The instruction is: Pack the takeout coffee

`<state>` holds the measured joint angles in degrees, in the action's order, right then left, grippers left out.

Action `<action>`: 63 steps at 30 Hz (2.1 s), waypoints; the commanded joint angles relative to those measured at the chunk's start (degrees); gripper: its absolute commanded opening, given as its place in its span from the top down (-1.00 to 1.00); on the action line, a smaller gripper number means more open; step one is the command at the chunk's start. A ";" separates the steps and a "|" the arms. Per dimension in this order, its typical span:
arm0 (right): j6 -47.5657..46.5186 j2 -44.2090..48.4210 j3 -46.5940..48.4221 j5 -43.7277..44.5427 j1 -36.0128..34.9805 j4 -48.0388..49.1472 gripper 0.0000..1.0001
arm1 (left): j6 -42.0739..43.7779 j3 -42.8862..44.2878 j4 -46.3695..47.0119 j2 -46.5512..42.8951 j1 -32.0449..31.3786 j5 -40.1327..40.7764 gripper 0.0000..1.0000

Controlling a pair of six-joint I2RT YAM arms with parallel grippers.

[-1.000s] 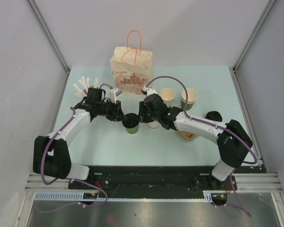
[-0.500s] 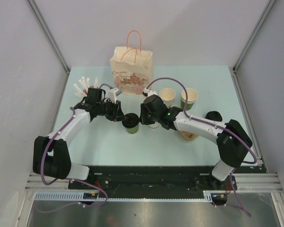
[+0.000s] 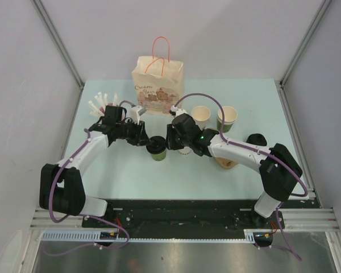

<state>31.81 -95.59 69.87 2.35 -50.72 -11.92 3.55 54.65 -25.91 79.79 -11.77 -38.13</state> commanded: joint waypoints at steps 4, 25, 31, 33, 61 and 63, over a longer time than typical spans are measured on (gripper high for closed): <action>1.15 -1.35 0.80 0.72 0.18 0.77 0.51 | 2.86 1.16 -1.42 -1.39 -0.27 -0.28 0.33; 6.68 -8.73 -12.38 -1.65 -1.40 3.58 1.00 | 3.39 -1.65 -1.33 2.48 -0.27 1.48 0.38; 7.12 -8.91 -15.55 -1.65 -1.84 2.61 1.00 | 3.48 -2.01 -1.33 3.18 -0.27 1.74 0.39; 7.12 -9.52 -15.55 -1.56 -2.37 2.17 1.00 | 3.48 -2.01 -1.25 3.53 -0.27 1.92 0.38; 1.33 0.05 -7.92 -2.88 -4.48 4.71 0.86 | 2.86 1.60 -1.33 1.07 -0.27 -0.19 0.34; 0.62 1.28 -6.85 -2.35 -4.30 4.89 0.80 | 2.69 1.86 -1.33 1.25 -0.27 -0.10 0.34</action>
<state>36.10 -94.89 61.43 5.54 -52.25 1.87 4.08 55.46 -24.58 81.06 -10.90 -37.74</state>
